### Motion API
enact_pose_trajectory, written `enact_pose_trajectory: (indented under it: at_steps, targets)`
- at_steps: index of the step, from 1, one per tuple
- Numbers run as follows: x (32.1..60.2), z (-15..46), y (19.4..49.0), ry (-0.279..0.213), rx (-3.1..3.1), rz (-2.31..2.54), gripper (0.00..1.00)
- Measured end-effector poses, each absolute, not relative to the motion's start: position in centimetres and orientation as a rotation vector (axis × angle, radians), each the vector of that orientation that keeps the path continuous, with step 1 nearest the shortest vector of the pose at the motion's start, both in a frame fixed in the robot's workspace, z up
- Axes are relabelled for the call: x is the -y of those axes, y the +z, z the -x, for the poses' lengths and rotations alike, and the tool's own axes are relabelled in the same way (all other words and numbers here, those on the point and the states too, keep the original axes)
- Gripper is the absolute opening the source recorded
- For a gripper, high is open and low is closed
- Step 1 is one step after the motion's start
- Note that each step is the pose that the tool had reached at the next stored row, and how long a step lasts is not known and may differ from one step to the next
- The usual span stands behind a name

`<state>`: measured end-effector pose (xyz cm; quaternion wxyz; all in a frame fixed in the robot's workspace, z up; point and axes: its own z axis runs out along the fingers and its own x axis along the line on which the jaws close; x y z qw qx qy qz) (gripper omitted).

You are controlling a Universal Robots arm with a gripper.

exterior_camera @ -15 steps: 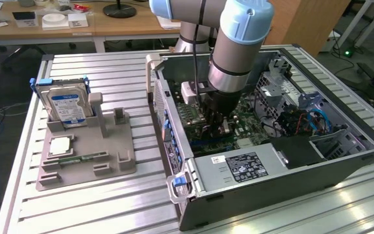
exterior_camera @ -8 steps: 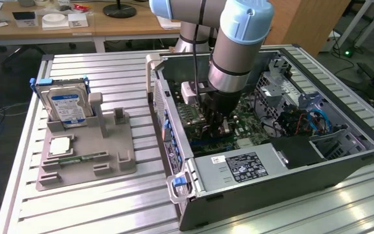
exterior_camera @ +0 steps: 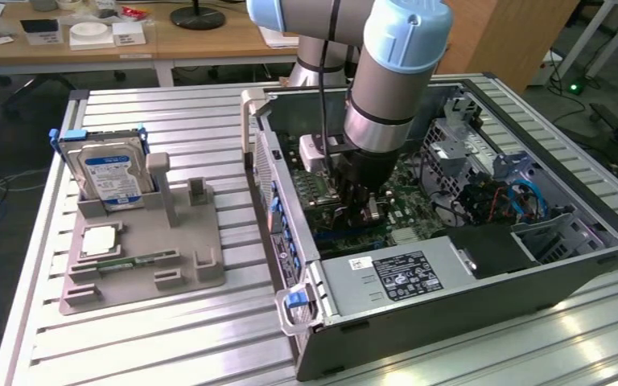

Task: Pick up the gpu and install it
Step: 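Insert the gpu into the slot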

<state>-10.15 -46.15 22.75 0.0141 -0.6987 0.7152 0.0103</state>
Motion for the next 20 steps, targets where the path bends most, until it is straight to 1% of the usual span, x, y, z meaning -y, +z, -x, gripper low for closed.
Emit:
enact_pose_trajectory:
  at_steps: [20]
  targets:
    - [46.12,10.15,22.81,0.029,-2.225,2.174,0.27]
